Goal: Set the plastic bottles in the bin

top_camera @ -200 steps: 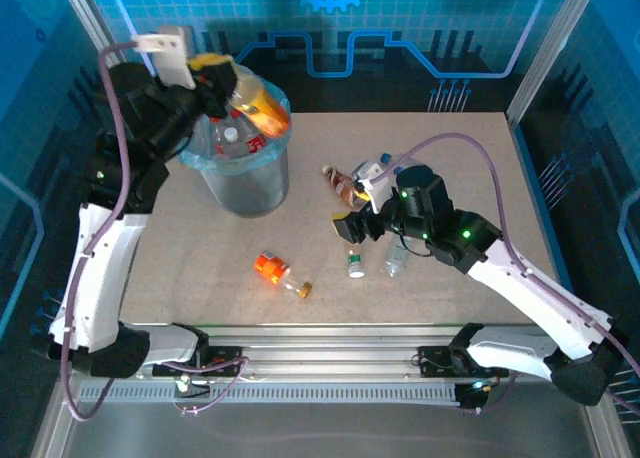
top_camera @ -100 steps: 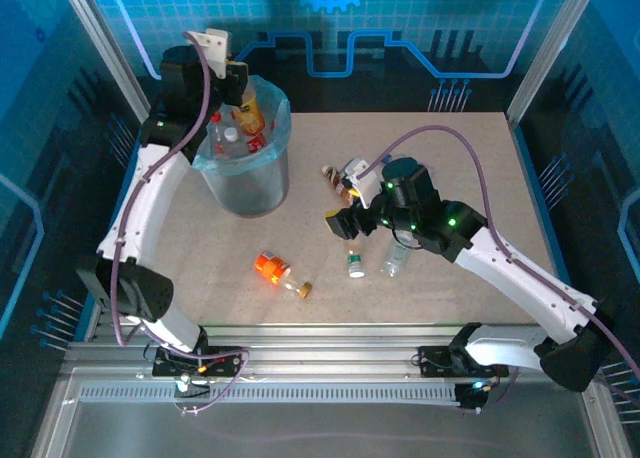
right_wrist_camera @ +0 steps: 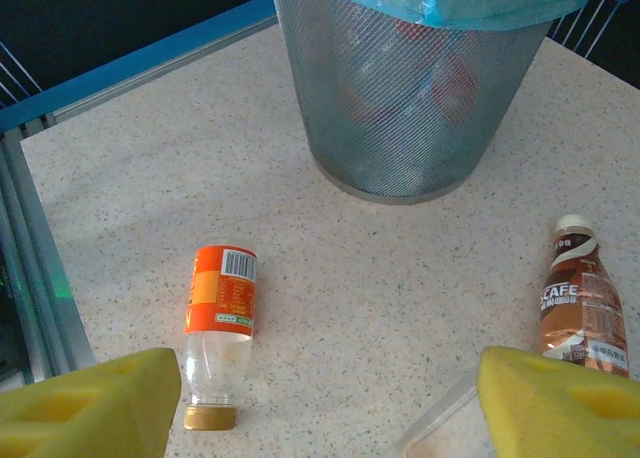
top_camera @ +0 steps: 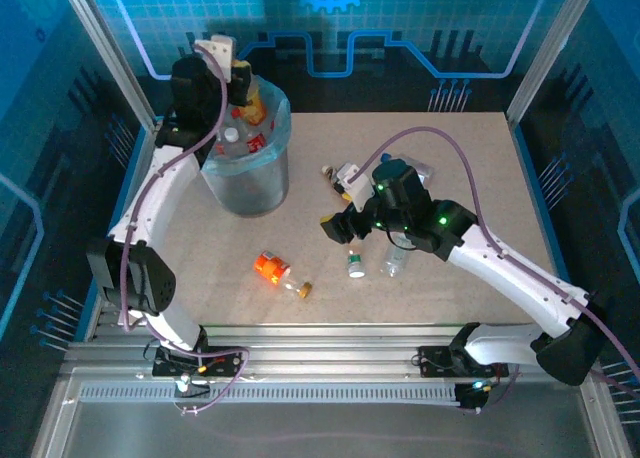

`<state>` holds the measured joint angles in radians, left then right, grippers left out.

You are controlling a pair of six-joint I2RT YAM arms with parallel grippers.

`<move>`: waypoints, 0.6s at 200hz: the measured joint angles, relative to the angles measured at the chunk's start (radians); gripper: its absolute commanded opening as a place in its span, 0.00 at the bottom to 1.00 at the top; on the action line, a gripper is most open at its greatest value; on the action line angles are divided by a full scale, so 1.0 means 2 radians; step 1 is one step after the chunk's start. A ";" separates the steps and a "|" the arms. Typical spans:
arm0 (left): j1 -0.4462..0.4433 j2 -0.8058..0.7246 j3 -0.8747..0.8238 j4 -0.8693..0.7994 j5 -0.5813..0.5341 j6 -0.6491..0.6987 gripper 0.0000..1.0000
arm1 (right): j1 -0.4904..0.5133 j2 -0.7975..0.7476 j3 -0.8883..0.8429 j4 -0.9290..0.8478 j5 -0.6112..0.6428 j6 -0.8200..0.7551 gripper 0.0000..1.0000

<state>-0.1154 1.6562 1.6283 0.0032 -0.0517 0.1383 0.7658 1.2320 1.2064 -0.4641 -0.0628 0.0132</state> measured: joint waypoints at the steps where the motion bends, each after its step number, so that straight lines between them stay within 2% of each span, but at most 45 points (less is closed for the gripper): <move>1: 0.000 0.000 -0.003 0.000 0.000 0.000 0.00 | 0.000 0.000 0.000 0.000 0.000 0.000 0.78; 120: 0.000 -0.016 -0.126 0.050 0.034 -0.029 0.00 | 0.007 0.009 0.000 -0.006 0.001 -0.004 0.78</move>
<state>-0.1150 1.6238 1.3762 0.1032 0.0166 0.0799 0.7807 1.2491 1.2064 -0.4755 -0.0605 0.0059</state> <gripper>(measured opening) 0.290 0.783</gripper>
